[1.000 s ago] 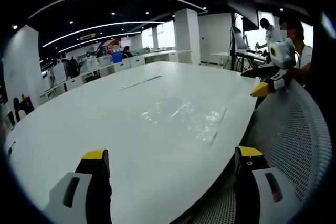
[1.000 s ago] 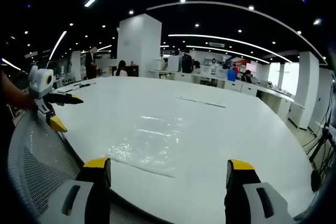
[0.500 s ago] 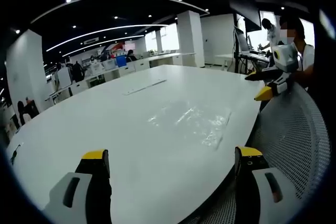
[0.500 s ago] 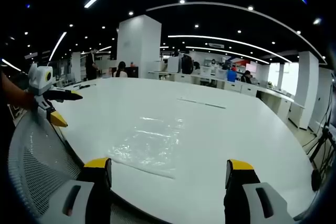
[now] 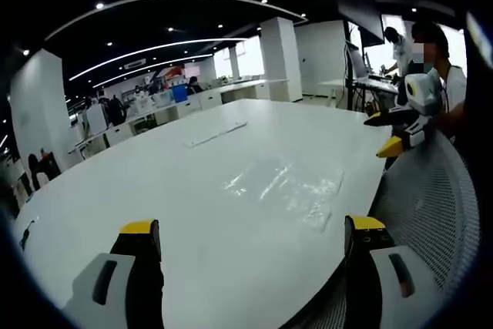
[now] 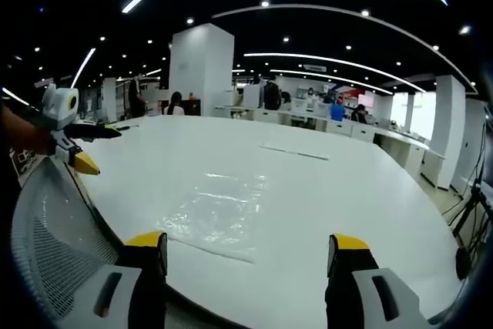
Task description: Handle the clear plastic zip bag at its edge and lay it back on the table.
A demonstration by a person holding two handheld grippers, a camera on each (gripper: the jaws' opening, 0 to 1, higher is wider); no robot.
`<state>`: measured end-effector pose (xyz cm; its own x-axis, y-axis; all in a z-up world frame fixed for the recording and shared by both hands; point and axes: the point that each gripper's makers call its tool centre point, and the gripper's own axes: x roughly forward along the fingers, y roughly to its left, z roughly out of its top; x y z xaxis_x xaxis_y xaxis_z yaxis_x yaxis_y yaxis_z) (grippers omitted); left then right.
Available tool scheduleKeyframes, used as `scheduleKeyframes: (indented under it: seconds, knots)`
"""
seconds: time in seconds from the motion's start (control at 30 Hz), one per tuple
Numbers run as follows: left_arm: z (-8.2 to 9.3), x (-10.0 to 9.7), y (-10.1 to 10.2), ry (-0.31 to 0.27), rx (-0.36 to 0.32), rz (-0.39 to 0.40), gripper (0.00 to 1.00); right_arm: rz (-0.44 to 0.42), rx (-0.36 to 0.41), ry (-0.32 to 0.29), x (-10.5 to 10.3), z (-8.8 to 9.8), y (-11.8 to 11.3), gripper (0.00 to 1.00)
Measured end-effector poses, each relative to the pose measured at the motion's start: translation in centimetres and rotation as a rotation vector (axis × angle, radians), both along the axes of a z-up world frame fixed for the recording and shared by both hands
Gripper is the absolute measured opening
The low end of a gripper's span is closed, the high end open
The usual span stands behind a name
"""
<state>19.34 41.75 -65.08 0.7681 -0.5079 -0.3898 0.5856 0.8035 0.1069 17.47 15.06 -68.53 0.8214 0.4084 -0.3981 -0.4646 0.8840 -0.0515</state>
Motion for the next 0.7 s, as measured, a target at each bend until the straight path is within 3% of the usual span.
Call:
scheduleKeyframes:
  seconds: [0.7]
  knots:
    - [2.7,1.7,1.0,-0.03,-0.003,0.023,0.99,-0.001,0.0,0.002,0.0,0.0,0.0,0.88]
